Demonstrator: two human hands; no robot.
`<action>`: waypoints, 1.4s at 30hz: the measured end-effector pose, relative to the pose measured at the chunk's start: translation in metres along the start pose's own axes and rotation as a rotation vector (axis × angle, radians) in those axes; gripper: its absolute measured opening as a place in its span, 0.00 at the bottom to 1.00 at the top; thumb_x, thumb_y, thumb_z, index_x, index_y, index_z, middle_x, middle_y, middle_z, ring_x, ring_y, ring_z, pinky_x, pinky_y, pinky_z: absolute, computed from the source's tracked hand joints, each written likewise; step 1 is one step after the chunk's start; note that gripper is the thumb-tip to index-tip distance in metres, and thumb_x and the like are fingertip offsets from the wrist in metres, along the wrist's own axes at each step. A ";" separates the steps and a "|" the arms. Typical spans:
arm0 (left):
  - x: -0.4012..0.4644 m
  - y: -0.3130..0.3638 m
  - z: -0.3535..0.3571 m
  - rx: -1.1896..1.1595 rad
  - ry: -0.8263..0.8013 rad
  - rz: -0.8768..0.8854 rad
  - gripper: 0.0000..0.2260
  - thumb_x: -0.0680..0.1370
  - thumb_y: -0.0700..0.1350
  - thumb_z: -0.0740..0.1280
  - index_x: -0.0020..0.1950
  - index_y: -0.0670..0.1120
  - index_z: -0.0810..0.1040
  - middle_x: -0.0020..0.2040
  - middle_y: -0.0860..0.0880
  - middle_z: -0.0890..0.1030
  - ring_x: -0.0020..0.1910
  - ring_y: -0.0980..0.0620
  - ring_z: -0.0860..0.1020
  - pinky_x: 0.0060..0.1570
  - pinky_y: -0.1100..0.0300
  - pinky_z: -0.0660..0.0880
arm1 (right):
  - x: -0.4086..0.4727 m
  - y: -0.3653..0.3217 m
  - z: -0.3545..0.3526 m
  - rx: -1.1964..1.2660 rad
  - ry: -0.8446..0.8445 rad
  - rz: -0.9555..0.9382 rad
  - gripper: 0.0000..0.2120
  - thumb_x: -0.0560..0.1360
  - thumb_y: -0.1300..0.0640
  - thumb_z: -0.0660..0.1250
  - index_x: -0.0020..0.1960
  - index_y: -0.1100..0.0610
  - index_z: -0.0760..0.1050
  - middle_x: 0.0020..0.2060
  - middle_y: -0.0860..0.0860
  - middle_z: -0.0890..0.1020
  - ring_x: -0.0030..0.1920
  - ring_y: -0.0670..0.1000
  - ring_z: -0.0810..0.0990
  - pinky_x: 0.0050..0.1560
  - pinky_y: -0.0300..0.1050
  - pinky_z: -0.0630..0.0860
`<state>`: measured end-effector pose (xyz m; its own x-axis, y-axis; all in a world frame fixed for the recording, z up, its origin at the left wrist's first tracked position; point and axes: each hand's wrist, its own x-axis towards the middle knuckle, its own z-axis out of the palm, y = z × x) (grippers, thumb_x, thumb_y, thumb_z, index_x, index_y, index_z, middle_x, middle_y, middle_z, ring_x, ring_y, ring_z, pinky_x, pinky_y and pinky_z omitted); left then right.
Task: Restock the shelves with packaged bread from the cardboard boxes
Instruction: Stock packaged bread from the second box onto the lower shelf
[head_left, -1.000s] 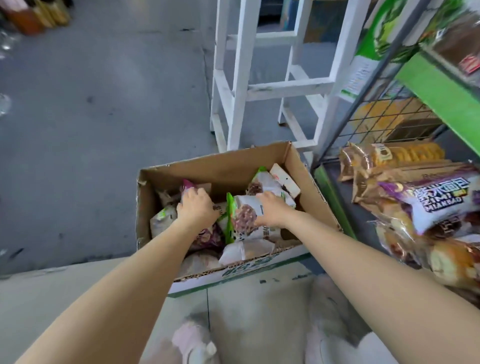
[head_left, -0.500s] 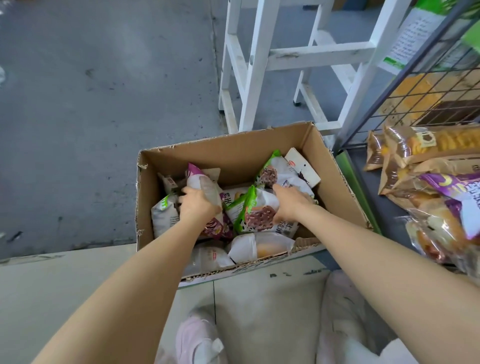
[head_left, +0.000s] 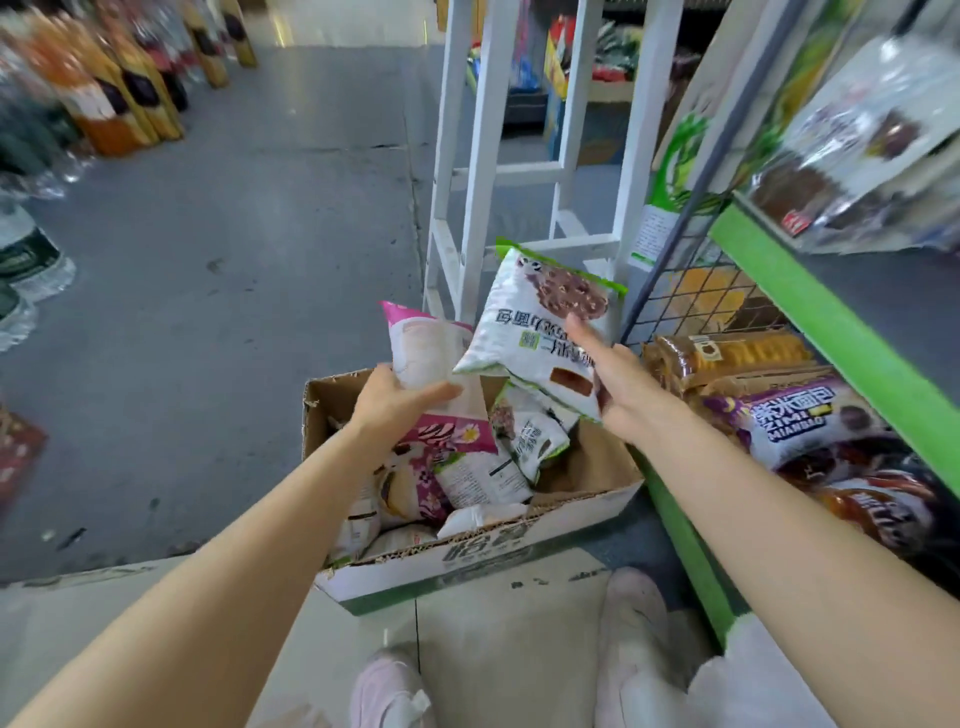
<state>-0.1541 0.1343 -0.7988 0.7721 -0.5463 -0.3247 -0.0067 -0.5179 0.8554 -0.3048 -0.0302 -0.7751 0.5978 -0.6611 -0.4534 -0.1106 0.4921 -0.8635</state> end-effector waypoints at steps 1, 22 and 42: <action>-0.011 0.016 -0.002 -0.016 -0.023 0.030 0.22 0.69 0.51 0.75 0.57 0.41 0.76 0.50 0.46 0.81 0.44 0.51 0.79 0.39 0.62 0.73 | -0.016 -0.010 0.000 0.000 -0.053 -0.003 0.29 0.69 0.46 0.73 0.65 0.57 0.72 0.58 0.58 0.81 0.53 0.55 0.82 0.45 0.51 0.83; -0.156 0.209 0.100 -0.213 -0.116 0.275 0.30 0.67 0.50 0.77 0.61 0.39 0.66 0.52 0.43 0.77 0.46 0.46 0.79 0.32 0.60 0.73 | -0.216 -0.132 -0.125 -0.199 0.569 -0.761 0.22 0.62 0.62 0.79 0.53 0.56 0.75 0.44 0.48 0.80 0.42 0.43 0.78 0.42 0.28 0.73; -0.161 0.246 0.192 -0.460 -0.657 0.144 0.36 0.59 0.58 0.74 0.63 0.45 0.71 0.47 0.45 0.82 0.48 0.47 0.79 0.59 0.50 0.72 | -0.201 -0.162 -0.179 0.206 0.715 -0.631 0.09 0.69 0.51 0.71 0.45 0.51 0.73 0.51 0.53 0.80 0.52 0.54 0.79 0.53 0.52 0.77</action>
<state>-0.4027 -0.0319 -0.6132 0.2520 -0.9357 -0.2470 0.2950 -0.1688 0.9405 -0.5497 -0.0785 -0.5833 -0.1311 -0.9913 -0.0073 0.2464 -0.0255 -0.9688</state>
